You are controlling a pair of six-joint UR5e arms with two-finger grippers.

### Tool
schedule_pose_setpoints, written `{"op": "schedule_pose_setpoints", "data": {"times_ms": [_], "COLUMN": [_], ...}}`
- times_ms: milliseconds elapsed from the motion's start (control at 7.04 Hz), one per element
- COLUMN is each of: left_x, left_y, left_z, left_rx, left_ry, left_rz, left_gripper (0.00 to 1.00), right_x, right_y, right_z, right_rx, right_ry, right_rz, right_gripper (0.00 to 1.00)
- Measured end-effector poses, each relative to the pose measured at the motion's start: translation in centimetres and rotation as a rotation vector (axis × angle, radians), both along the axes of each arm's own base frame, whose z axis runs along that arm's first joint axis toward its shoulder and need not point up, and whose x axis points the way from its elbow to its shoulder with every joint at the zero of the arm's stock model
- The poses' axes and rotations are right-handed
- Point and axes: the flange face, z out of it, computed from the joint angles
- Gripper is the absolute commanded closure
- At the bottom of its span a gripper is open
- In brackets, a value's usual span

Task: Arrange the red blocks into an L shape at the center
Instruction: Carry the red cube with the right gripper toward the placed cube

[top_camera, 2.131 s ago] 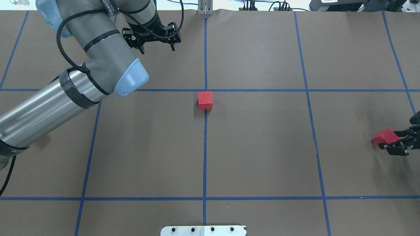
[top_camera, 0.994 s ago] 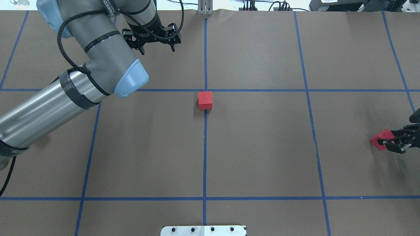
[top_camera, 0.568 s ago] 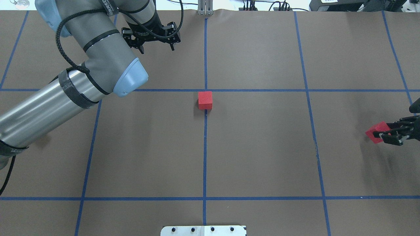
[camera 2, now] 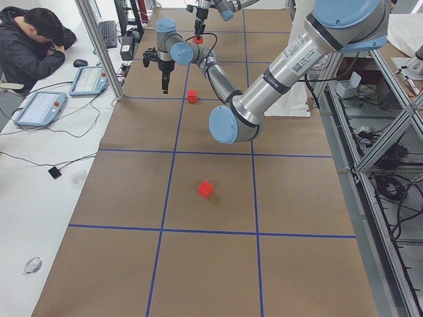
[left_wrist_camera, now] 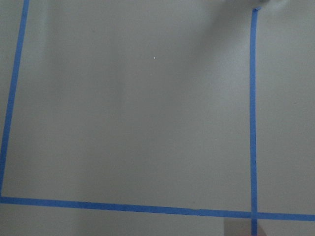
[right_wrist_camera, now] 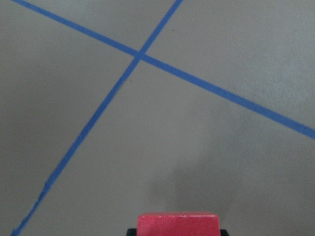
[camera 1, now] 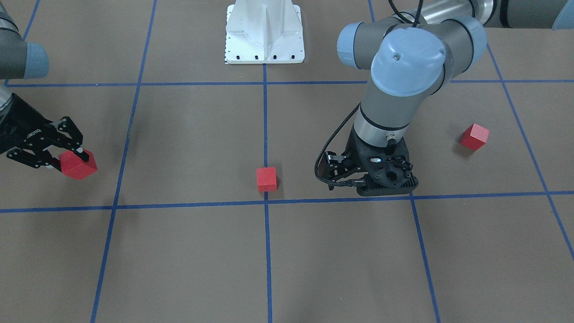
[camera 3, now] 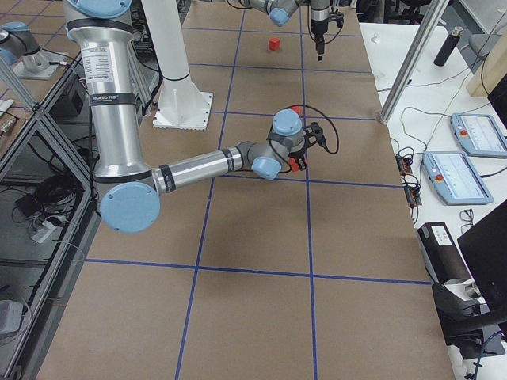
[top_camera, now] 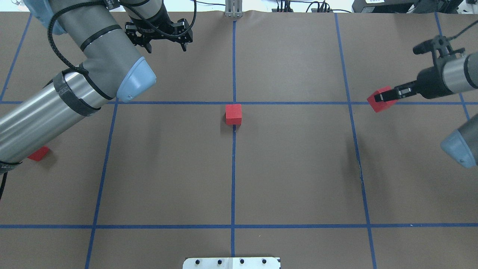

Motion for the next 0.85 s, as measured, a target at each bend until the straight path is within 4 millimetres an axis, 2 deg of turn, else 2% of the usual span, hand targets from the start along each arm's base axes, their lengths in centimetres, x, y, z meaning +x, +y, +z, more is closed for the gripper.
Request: {"op": "schedule_pose_setpoints", "data": {"times_ms": [142, 284, 426, 568, 852], "left_x": [-1.0, -1.7, -2.9, -4.5, -8.0], "left_y": [-0.6, -1.0, -1.4, -2.0, -3.0], "left_z": [0.7, 1.8, 3.2, 4.9, 8.5], "left_rx": [0.012, 0.018, 0.023, 0.033, 0.044], "left_ry": [-0.01, -0.022, -0.038, -0.056, -0.082], "left_rz": [0.004, 0.009, 0.013, 0.018, 0.041], "left_gripper": [0.0, 0.0, 0.0, 0.0, 0.0], "right_x": [-3.5, -8.4, -14.2, -18.7, -24.8], "right_y": [-2.0, -2.4, -1.5, 0.1, 3.9], "right_z": [-5.2, -9.8, -14.3, -17.5, -21.8], "right_rx": [-0.028, -0.048, -0.067, -0.077, -0.085], "right_ry": [0.015, 0.047, 0.073, 0.076, 0.053], "right_rz": [0.004, 0.012, 0.031, 0.047, 0.086], "right_gripper": [1.0, 1.0, 1.0, 1.0, 1.0]}}
